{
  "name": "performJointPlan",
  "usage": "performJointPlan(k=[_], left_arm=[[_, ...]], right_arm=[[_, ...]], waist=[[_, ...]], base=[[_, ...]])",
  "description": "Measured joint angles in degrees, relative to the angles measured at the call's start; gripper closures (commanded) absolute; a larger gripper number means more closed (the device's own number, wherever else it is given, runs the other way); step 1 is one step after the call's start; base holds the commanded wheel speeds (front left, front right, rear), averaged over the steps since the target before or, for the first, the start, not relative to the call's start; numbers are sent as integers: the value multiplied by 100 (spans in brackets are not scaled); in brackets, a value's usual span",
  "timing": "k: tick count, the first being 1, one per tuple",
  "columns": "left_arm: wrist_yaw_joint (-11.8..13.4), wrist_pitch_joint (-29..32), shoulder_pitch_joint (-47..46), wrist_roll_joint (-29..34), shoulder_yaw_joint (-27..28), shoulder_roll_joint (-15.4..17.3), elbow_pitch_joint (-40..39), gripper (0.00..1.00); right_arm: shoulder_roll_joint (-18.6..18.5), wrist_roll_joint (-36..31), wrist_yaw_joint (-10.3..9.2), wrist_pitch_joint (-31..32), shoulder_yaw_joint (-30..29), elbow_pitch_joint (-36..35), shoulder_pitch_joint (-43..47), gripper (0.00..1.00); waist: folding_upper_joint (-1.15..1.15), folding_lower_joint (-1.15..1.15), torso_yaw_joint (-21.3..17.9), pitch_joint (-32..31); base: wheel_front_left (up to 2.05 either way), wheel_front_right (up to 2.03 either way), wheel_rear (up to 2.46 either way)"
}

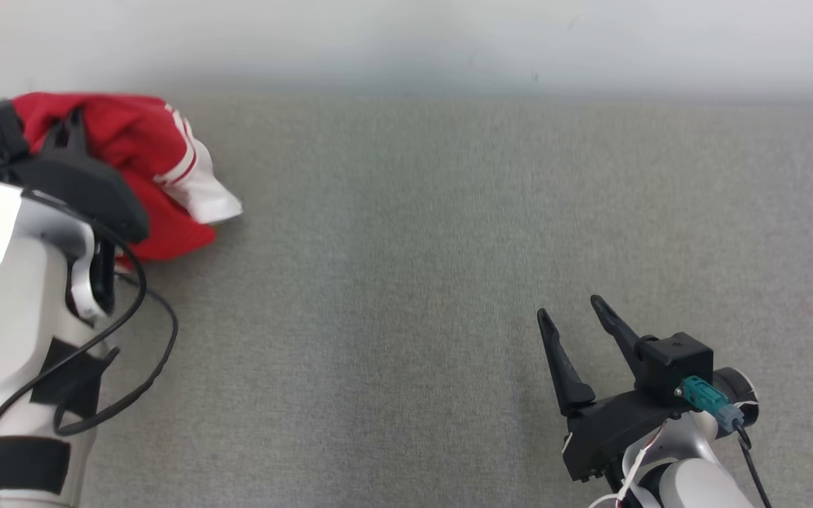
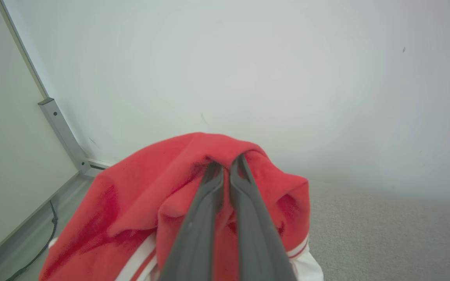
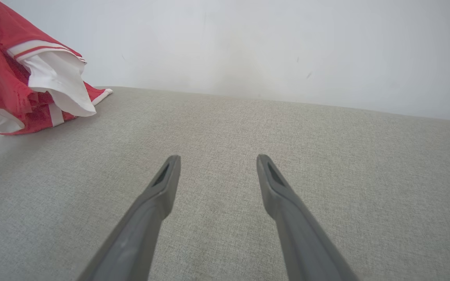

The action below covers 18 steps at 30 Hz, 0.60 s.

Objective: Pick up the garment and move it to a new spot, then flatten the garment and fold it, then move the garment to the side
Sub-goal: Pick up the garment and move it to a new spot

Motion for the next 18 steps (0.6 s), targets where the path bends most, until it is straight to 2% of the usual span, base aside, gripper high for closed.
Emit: performJointPlan(k=[7, 13, 18], left_arm=[[-38, -102, -335, 108, -350, -216, -230, 100], [-279, -153, -436, 154, -581, -541, -314, 100], [-516, -153, -420, -23, -703, -821, -485, 100]], right_arm=[[147, 112, -48, -190, 34, 361, 3, 0], [213, 240, -77, -272, 136, 620, 59, 0], [229, 261, -104, -326, 237, 654, 277, 0]], waist=[[0, 0, 20, -573], [-1, -1, -128, -989], [-1, -1, -400, -1267]], base=[[0, 0, 0], [0, 0, 0], [0, 0, 0]])
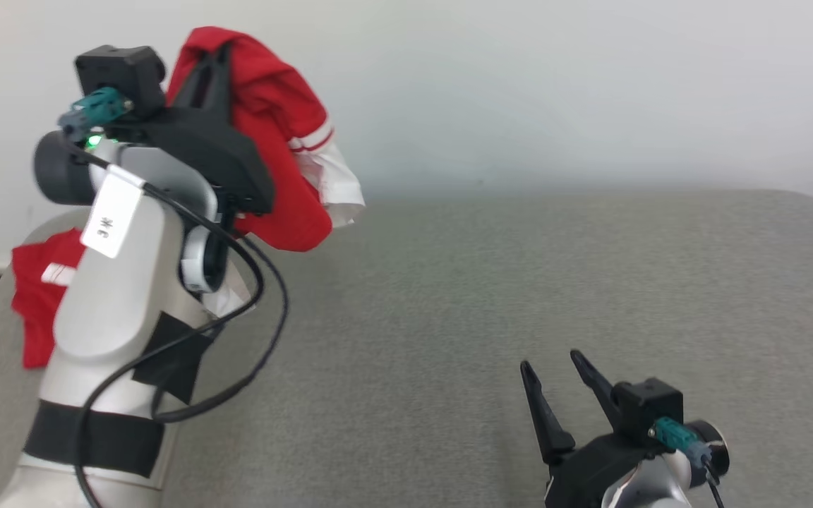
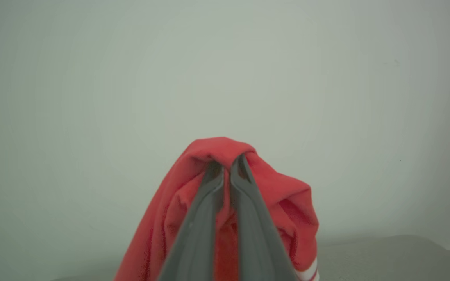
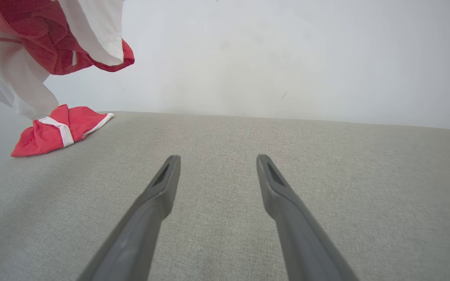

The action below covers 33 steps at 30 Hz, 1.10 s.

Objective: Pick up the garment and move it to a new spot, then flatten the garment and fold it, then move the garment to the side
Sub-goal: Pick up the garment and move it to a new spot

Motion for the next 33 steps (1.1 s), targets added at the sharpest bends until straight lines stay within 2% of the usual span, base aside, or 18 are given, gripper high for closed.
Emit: performJointPlan(k=[4, 12, 17, 24, 27, 33], left_arm=[[-103, 59, 59, -74, -208, -148, -179, 100], [-250, 178, 560, -361, -573, -159, -396, 100], [-246, 210, 809, -497, -770, -155, -498, 100], [-71, 126, 1000, -1206, -1590, -140, -879, 100], [43, 76, 1101, -1259, -1694, -130, -869, 100], [118, 56, 1313, -1311, -1690, -122, -515, 100]], right_arm=[[0, 8, -40, -42, 1, -59, 220, 0], [0, 3, -53, -47, -47, -303, 582, 0], [-5, -25, -94, -51, -59, -447, 716, 0], [-14, -54, -94, 21, 4, -504, 700, 0], [-13, -69, -86, 75, 76, -521, 661, 0], [-13, -70, -35, 124, 132, -526, 455, 0]], waist=[[0, 0, -285, -168], [0, 1, -896, -385], [0, 1, -1285, -431], [0, 1, -1816, -384], [0, 1, -2035, -332], [0, 1, -2392, -220]], base=[[0, 0, 0], [0, 0, 0], [0, 0, 0], [0, 0, 0], [0, 0, 0], [0, 0, 0]])
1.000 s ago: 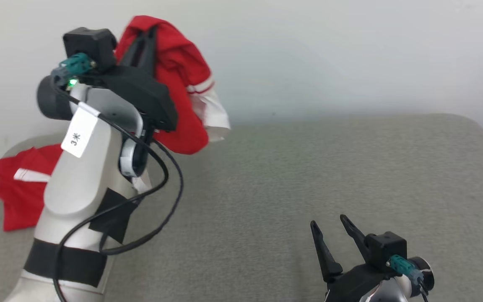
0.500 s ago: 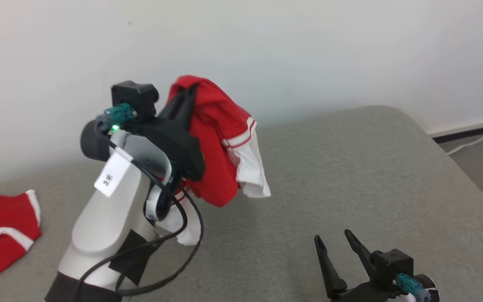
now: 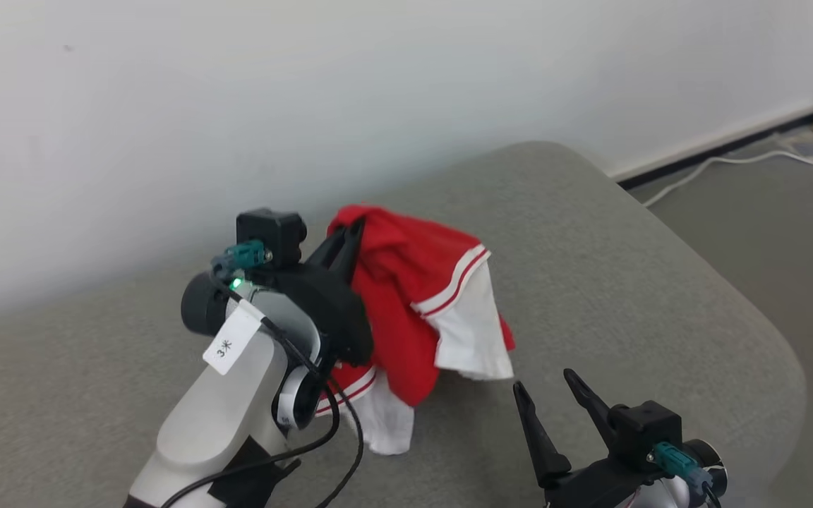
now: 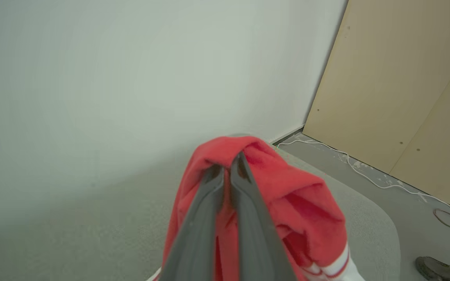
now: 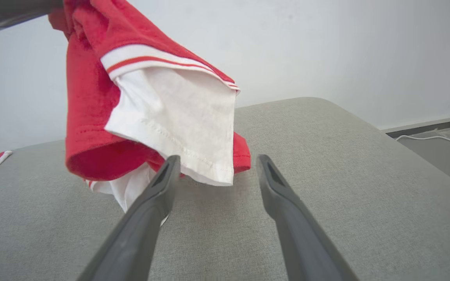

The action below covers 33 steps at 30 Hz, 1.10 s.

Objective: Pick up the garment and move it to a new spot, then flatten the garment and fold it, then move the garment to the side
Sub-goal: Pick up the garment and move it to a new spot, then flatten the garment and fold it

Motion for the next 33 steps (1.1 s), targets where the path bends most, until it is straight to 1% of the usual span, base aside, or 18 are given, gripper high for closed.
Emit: performJointPlan(k=[3, 7, 8, 9, 10, 11, 14, 16, 22, 24, 28, 33], left_arm=[[-1, 41, 112, 24, 1, -7, 348, 100], [3, 90, 392, 122, 3, 20, 898, 100], [38, 104, 460, 127, 12, 64, 1028, 97], [51, 104, 516, 130, 35, 124, 1134, 64], [76, 103, 558, 131, 60, 198, 1227, 46], [111, 103, 586, 138, 91, 259, 1323, 0], [169, 97, 596, 137, 212, 364, 1510, 0], [193, 51, 596, 137, 243, 374, 1588, 0], [177, -110, 596, 140, 232, 401, 1664, 0], [78, -201, 596, 179, 167, 380, 1611, 0], [-201, -382, 587, 256, -68, 272, 1388, 0], [-560, -563, 580, 349, -483, 113, 1039, 0]], right_arm=[[-7, 1, -2, 0, -65, -15, 7, 0], [-21, 1, -9, -1, -190, -57, 8, 0], [-20, 2, -9, -2, -207, -56, 9, 0], [-19, 2, -10, -3, -218, -57, 8, 0], [-16, 2, -10, -4, -231, -59, 8, 0], [-16, 2, -10, -4, -245, -60, 8, 0], [-14, 2, -11, -4, -265, -65, 8, 0], [-13, 3, -13, -5, -271, -65, 8, 0], [-10, 4, -16, -7, -312, -45, 5, 0], [-7, 5, -18, -9, -344, -22, 5, 0], [-4, 18, -58, -24, -402, 13, 10, 0], [0, 18, -59, -52, -377, 47, 11, 0]], waist=[[1, 0, -175, 89], [1, 1, -285, 251], [1, 2, -295, 286], [1, 2, -298, 315], [1, 2, -291, 335], [1, 2, -273, 348], [1, 1, -181, 363], [1, 2, -107, 368], [1, 1, 163, 361], [1, 1, 261, 348], [1, 1, 459, 305], [1, 1, 656, 224]], base=[[0, 0, 0], [0, 0, 0], [0, 0, 0], [0, 0, 0], [0, 0, 0], [0, 0, 0], [0, 0, 0], [0, 0, 0], [0, 0, 0], [0, 0, 0], [0, 0, 0], [0, 0, 0]])
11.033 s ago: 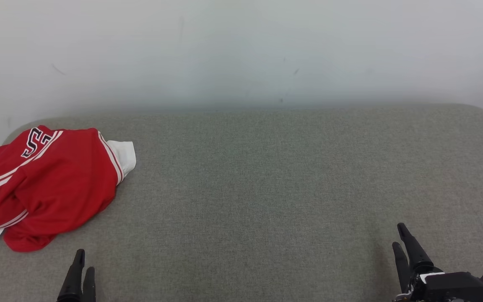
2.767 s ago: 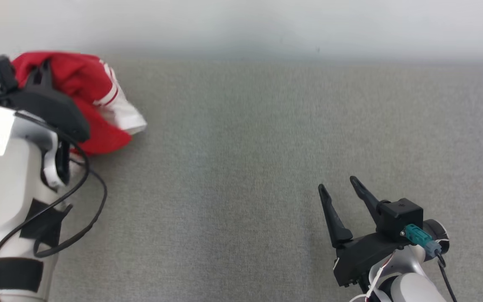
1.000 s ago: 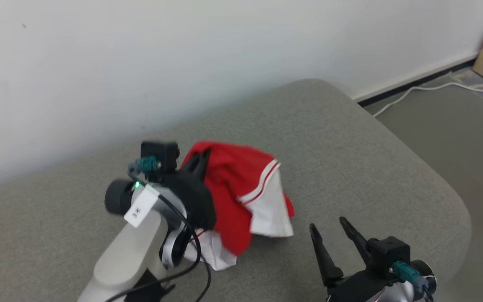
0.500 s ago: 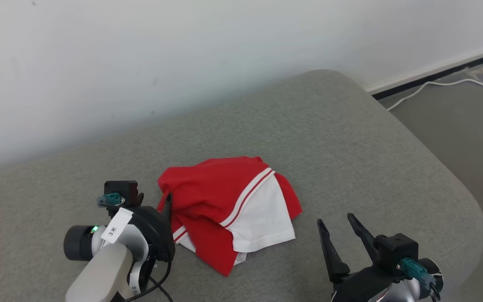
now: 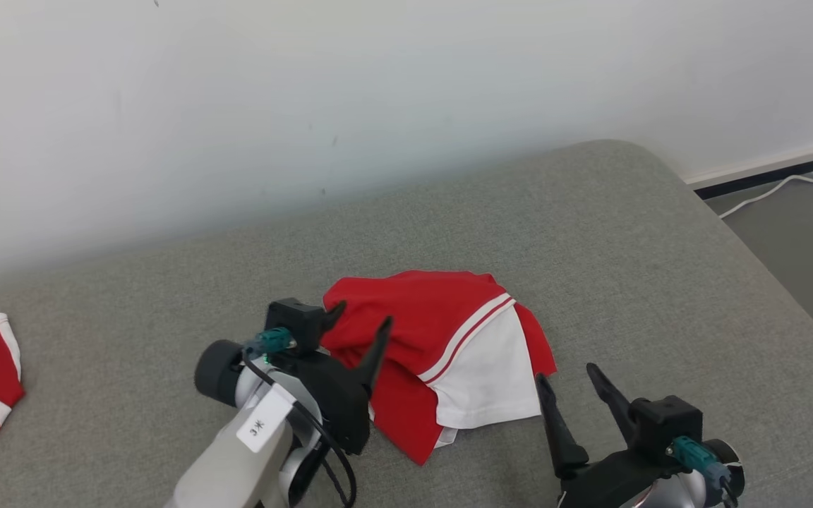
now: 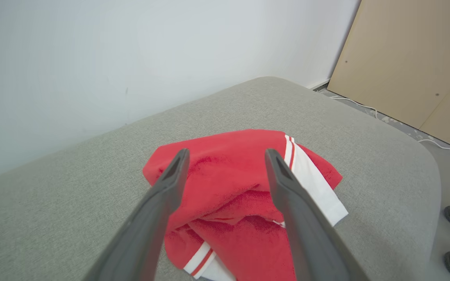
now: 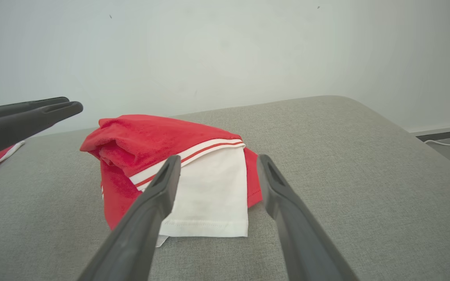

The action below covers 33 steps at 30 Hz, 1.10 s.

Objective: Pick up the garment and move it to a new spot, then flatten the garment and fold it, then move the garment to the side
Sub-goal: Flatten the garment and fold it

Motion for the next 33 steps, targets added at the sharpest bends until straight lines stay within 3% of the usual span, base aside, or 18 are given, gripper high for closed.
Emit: performJointPlan(k=[4, 10, 23, 33], left_arm=[[-233, -41, 19, 140, -344, -31, -227, 0], [-305, 12, 208, 255, -814, -73, -291, 0], [-298, 355, 226, 658, -1485, -65, -24, 0], [-27, 649, -279, 1401, -1963, -59, 530, 0]], right_arm=[[19, 0, 0, 4, 133, 42, -4, 0], [19, 0, 0, 48, 224, 51, -4, 0], [-13, -2, -1, 97, 181, -86, 30, 0], [-1, -2, -8, 85, 63, -149, 30, 0]], waist=[[0, -1, -3, -70], [0, -1, -221, -67], [0, 0, -1092, 119], [0, 0, -1436, 479]], base=[[0, 0, 0], [0, 0, 0], [0, 0, 0], [0, 0, 0]])
